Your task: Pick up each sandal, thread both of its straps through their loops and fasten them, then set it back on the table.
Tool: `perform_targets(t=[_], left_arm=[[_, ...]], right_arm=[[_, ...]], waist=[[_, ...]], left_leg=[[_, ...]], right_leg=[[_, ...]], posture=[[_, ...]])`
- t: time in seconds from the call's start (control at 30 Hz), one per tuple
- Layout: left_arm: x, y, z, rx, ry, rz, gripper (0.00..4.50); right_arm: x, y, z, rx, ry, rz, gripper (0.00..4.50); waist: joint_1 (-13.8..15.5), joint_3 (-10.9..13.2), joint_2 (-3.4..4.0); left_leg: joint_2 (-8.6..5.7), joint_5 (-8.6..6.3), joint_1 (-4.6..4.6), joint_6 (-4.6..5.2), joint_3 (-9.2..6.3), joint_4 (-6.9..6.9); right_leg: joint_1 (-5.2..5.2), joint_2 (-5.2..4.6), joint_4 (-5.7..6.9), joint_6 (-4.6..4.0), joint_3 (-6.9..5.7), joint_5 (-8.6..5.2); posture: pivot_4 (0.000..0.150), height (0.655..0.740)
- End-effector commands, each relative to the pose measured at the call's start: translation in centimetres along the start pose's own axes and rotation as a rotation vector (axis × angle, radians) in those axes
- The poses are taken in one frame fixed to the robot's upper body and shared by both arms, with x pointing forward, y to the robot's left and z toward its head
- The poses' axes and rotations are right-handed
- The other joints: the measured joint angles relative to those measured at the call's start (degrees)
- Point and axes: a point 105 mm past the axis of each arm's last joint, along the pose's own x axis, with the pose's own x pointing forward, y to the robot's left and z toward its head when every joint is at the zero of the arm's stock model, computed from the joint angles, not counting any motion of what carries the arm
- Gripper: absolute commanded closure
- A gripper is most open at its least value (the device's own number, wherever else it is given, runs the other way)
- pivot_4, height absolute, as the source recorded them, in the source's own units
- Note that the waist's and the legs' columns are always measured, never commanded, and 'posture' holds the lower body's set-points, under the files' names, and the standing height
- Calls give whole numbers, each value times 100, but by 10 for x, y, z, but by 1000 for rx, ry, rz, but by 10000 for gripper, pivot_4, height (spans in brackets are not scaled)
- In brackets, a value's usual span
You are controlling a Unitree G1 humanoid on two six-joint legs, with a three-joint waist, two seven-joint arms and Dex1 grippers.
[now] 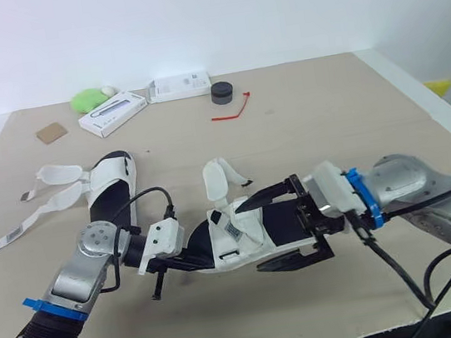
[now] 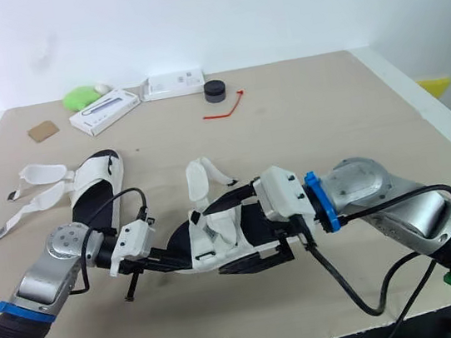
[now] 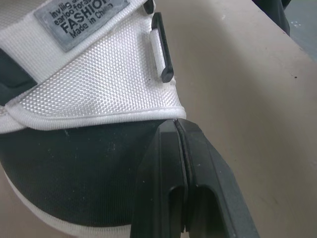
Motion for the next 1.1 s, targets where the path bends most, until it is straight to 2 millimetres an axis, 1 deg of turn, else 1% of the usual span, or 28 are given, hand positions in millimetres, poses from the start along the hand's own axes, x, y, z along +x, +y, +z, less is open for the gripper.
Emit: perform_targets(t=[0.03, 0.07, 0.17, 0.37, 0.6, 0.8, 0.9, 0.97, 1.0, 1.1], left_arm=[[-1, 0, 0, -15, 14, -9, 45000], [-1, 0, 0, -15, 13, -9, 45000], [-1, 0, 0, -16, 17, -10, 45000], [-2, 0, -1, -21, 20, -12, 45000], [0, -4, -5, -23, 24, -19, 45000], [0, -3, -4, -21, 21, -15, 45000], [1, -3, -3, -22, 19, -15, 45000], [1, -3, -3, -23, 18, -15, 45000], [2, -3, -3, -24, 17, -16, 45000], [2, -4, -4, -26, 17, -16, 45000]], right_arm=[[1, 0, -14, 16, 120, -25, 575], [1, 0, -19, 30, 146, -34, 575], [3, 0, -22, 76, 149, -44, 575], [2, -1, -29, 115, 200, -55, 575], [6, 10, -15, 114, 132, 39, 575], [5, 6, -15, 112, 138, 21, 575], [4, 2, -19, 128, 168, 7, 8672], [3, -1, -23, 140, 191, -5, 18543], [4, -2, -25, 142, 198, -10, 22490], [4, -6, -27, 161, 201, -23, 36756]], waist=[[2, -3, 3], [3, -5, 5], [3, -4, 5], [2, -4, 5], [2, -4, 5], [2, -4, 5], [1, -4, 5], [1, -4, 5], [1, -5, 5], [1, -5, 5]], left_leg=[[-1, 1, -15, -1, -2, 1], [-2, 2, -36, -3, -3, 9], [-3, 4, -72, -6, -11, 23], [-8, 5, -82, -10, -22, 40], [-7, 6, -83, -11, -28, 41], [-7, 6, -84, -11, -28, 41], [-7, 7, -84, -12, -29, 41], [-7, 7, -84, -12, -30, 41], [-8, 7, -84, -13, -31, 41], [-9, 8, -83, -14, -33, 41]], right_leg=[[-15, 0, 2, -26, -2, 16], [-35, 0, 7, -28, -4, 18], [-66, -2, 11, -31, -12, 24], [-63, -2, 11, -23, -18, 33], [-63, 18, 10, -23, -22, 33], [-63, 17, 11, -24, -23, 33], [-62, 16, 11, -24, -24, 34], [-63, 14, 11, -25, -25, 34], [-62, 15, 11, -26, -25, 35], [-61, 16, 11, -26, -27, 35]], posture=[[1500, 7400], [1500, 7400], [1500, 7400], [1500, 7400], [1500, 7400], [1500, 7400], [1500, 7400], [1500, 7400], [1500, 7400], [1500, 7400]])
